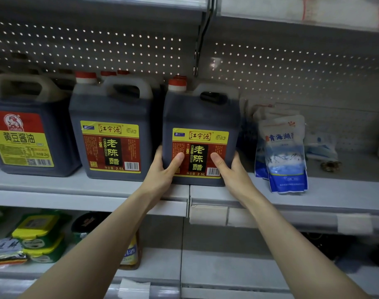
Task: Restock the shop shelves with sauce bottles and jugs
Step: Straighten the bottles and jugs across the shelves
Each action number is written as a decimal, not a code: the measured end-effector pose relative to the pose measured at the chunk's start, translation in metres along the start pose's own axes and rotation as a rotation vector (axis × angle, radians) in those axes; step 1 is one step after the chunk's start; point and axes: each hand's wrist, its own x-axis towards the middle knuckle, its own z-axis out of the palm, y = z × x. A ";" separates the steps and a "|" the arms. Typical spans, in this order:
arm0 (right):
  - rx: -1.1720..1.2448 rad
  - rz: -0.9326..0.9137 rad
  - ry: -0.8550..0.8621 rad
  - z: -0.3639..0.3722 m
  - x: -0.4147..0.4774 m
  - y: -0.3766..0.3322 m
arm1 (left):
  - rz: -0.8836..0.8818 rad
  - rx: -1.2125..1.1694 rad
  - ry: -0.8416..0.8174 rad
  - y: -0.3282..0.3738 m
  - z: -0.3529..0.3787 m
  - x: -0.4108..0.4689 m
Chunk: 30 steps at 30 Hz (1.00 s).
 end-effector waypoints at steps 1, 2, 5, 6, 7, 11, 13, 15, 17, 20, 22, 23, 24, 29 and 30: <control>-0.004 -0.001 0.002 0.000 0.001 0.000 | -0.001 0.001 -0.003 0.000 0.000 0.000; -0.010 0.001 0.003 0.000 0.001 0.000 | -0.002 0.001 -0.004 0.001 0.000 0.000; -0.016 0.003 0.011 0.001 0.003 0.001 | -0.005 0.009 -0.002 0.002 0.000 0.000; -0.018 0.001 0.013 0.000 0.003 0.001 | -0.005 0.011 -0.004 0.003 0.000 0.000; -0.019 -0.002 0.015 0.000 0.003 0.001 | -0.007 0.013 -0.007 0.003 0.000 0.000; -0.022 -0.006 0.015 0.001 0.003 0.001 | -0.016 0.016 -0.021 0.004 -0.001 0.000; -0.023 -0.002 0.019 0.002 0.003 0.001 | -0.019 0.014 -0.026 0.004 -0.001 0.001; -0.028 0.001 0.021 0.002 0.003 0.001 | -0.025 0.013 -0.027 0.003 -0.001 0.002; -0.032 0.006 0.023 0.002 0.003 0.001 | -0.032 0.019 -0.029 0.004 -0.002 0.002; -0.035 0.009 0.028 0.002 0.003 0.001 | -0.033 0.016 -0.033 0.004 -0.002 0.002; -0.034 0.007 0.027 0.003 0.004 0.001 | -0.033 0.021 -0.032 0.004 -0.002 0.002; -0.034 0.010 0.027 0.003 0.004 0.001 | -0.033 0.026 -0.032 0.004 -0.002 0.002; -0.032 0.013 0.028 0.003 0.003 0.001 | -0.033 0.029 -0.032 0.004 -0.002 0.002; -0.027 0.021 0.024 0.004 0.002 0.000 | -0.042 0.028 -0.036 0.006 -0.003 0.002; -0.030 0.019 0.024 0.004 0.002 -0.001 | -0.039 0.028 -0.035 0.006 -0.002 0.002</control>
